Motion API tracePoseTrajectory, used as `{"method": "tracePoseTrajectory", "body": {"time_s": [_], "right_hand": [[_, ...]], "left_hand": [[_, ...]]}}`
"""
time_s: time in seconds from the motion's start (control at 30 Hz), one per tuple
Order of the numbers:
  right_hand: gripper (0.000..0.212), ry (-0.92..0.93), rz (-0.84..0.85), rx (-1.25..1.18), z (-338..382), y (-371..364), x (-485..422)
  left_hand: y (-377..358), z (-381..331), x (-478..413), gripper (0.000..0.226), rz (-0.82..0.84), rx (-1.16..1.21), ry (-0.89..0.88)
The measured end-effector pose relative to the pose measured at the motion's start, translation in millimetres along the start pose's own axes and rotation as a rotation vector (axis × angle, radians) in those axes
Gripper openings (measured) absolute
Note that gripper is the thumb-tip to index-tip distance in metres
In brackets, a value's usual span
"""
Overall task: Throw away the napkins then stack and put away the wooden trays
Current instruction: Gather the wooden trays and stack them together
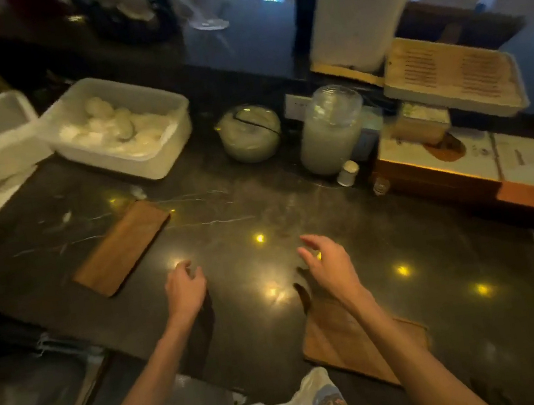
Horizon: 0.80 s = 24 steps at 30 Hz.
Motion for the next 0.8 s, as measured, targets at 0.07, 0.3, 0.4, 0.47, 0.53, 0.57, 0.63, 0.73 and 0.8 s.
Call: {"method": "tracePoseTrajectory", "body": {"time_s": [0.07, 0.3, 0.4, 0.47, 0.53, 0.57, 0.63, 0.73, 0.8], "right_hand": [[0.039, 0.142, 0.057, 0.026, 68.3, -22.5, -35.0], [0.041, 0.390, 0.301, 0.213, 235.5, -133.8, -126.2], [0.040, 0.375, 0.432, 0.269, 270.2, -184.7, -156.7], [0.039, 0.345, 0.520, 0.238, 286.3, -212.2, -172.1], [0.045, 0.315, 0.572, 0.201, 296.6, -233.1, -184.7], [0.051, 0.300, 0.593, 0.181, 299.9, -241.0, -189.3], [0.059, 0.289, 0.629, 0.151, 305.0, -253.4, -194.4], [0.053, 0.259, 0.637, 0.131, 303.5, -259.3, -201.3], [0.047, 0.182, 0.626, 0.131, 290.3, -255.3, -210.4]], "left_hand": [[41.7, 8.0, -20.5, 0.042, -0.110, 0.028, 0.034], [144.8, 59.4, -79.1, 0.043, -0.364, 0.150, 0.261], [165.2, 84.5, -96.1, 0.045, -0.420, 0.175, 0.395], [170.5, 102.8, -105.9, 0.048, -0.433, 0.236, 0.484], [170.4, 119.5, -115.7, 0.048, -0.430, 0.287, 0.539], [168.9, 126.3, -120.7, 0.047, -0.423, 0.299, 0.553], [166.1, 135.1, -127.8, 0.044, -0.424, 0.307, 0.555], [162.3, 145.0, -134.3, 0.038, -0.439, 0.335, 0.544], [157.0, 151.5, -138.9, 0.022, -0.428, 0.462, 0.558]]}}
Point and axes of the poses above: each hand's wrist, its own x-axis away from the middle knuckle, its own y-axis out of the back of the hand, z = x × y, the point moved 9 cm from there along -x, towards the middle knuckle, and after that the axes turned 9 degrees about x, right-handed, at the moved point
